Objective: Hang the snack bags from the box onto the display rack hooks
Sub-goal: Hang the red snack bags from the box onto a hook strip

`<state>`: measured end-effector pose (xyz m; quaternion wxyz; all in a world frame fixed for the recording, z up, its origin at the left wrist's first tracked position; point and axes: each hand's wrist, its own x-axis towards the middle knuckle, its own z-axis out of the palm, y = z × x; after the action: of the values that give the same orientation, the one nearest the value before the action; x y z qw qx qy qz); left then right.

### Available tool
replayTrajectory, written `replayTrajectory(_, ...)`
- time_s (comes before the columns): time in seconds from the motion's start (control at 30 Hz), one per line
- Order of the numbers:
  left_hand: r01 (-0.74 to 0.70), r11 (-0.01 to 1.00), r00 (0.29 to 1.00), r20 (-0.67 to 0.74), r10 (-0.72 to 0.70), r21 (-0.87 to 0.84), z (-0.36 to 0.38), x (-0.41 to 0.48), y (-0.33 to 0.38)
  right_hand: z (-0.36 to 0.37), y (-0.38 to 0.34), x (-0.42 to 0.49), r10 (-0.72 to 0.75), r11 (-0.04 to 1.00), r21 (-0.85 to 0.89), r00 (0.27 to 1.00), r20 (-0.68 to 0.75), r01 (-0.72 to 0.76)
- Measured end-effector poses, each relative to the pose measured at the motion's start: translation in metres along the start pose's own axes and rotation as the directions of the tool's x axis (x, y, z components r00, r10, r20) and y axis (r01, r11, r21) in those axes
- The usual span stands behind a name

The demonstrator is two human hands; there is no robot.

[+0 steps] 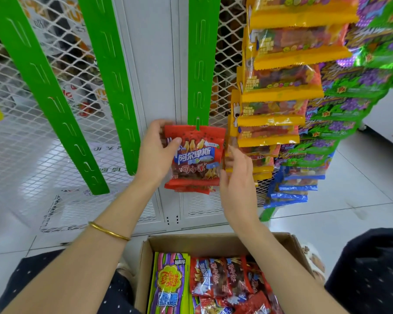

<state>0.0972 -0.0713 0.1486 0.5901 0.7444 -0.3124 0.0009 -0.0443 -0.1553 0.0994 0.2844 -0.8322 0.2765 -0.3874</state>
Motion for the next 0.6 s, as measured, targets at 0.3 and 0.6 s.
replayTrajectory(0.3,0.188,0.931,0.967,0.105,-0.230,0.314,0.012,-0.022,-0.036,0.022,0.038,-0.019,0.255,0.952,0.130,0.952,0.171,-0.278)
replayTrajectory(0.6,0.278,0.895,0.912,0.197,-0.361,0.349,0.025,-0.031,-0.035,0.046,0.050,-0.010,0.403,0.857,0.158,0.828,0.389,-0.491)
